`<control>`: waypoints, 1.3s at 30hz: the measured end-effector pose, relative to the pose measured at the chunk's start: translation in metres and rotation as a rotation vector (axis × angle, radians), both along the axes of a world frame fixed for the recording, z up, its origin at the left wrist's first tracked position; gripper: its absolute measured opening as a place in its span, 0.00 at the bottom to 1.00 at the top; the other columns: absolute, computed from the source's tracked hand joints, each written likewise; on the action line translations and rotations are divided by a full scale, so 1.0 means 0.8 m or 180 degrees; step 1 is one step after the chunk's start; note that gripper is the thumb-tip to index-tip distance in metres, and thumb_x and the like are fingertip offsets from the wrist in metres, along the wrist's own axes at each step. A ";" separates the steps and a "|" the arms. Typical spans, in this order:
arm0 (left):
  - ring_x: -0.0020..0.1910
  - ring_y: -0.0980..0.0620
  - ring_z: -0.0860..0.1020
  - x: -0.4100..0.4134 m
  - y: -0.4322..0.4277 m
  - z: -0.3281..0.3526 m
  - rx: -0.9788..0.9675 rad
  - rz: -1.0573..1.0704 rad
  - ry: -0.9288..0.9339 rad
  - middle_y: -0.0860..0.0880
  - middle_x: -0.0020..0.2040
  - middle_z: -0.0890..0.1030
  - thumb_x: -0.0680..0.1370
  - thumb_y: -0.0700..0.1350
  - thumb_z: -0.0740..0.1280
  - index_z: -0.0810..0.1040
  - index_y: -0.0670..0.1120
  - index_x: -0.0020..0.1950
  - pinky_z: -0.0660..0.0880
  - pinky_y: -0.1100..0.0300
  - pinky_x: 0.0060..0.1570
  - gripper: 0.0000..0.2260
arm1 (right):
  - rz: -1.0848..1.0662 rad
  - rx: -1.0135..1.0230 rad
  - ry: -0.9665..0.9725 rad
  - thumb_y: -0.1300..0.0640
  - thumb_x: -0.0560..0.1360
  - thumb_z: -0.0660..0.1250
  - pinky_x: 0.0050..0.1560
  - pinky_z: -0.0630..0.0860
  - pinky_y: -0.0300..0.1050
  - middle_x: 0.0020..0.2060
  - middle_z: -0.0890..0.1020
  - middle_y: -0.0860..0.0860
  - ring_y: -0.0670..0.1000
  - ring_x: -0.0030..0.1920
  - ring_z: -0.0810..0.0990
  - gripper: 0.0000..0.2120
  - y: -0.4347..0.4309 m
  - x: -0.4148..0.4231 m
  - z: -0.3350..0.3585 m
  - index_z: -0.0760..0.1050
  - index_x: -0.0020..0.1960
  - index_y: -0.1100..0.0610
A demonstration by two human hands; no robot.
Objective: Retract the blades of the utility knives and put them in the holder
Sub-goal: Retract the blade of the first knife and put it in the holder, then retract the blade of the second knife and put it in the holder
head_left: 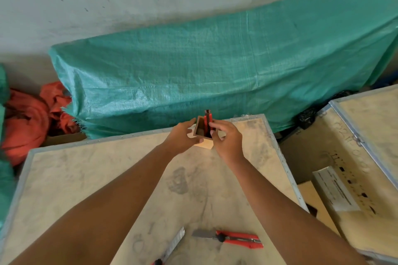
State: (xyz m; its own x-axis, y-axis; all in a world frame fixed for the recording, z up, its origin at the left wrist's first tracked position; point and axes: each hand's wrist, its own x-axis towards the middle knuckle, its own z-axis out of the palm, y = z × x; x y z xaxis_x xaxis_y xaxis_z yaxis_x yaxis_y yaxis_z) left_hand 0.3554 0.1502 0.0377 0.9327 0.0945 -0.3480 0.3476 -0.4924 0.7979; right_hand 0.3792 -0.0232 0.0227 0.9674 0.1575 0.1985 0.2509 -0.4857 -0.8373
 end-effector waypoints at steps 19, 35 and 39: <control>0.61 0.49 0.79 -0.432 0.020 -0.053 0.0381 0.0629 0.0897 0.49 0.68 0.77 0.73 0.48 0.75 0.74 0.47 0.71 0.74 0.61 0.56 0.27 | 0.0919 -0.0705 0.2271 0.63 0.77 0.69 0.54 0.76 0.34 0.59 0.84 0.53 0.50 0.59 0.83 0.15 0.022 -0.360 -0.065 0.80 0.63 0.54; 0.48 0.47 0.80 -0.515 0.004 -0.097 0.0460 0.0348 0.0601 0.47 0.51 0.80 0.73 0.37 0.69 0.85 0.53 0.57 0.76 0.60 0.46 0.17 | 0.0044 -0.0458 0.2262 0.59 0.73 0.75 0.57 0.81 0.47 0.51 0.86 0.52 0.52 0.52 0.85 0.10 0.048 -0.437 -0.109 0.83 0.53 0.51; 0.51 0.47 0.81 -0.520 0.002 -0.093 0.0122 0.0411 0.0471 0.47 0.53 0.83 0.72 0.36 0.70 0.86 0.51 0.56 0.79 0.54 0.52 0.17 | -0.0055 -0.0070 0.2340 0.62 0.74 0.74 0.48 0.86 0.55 0.48 0.86 0.53 0.56 0.50 0.86 0.08 0.049 -0.439 -0.102 0.82 0.48 0.51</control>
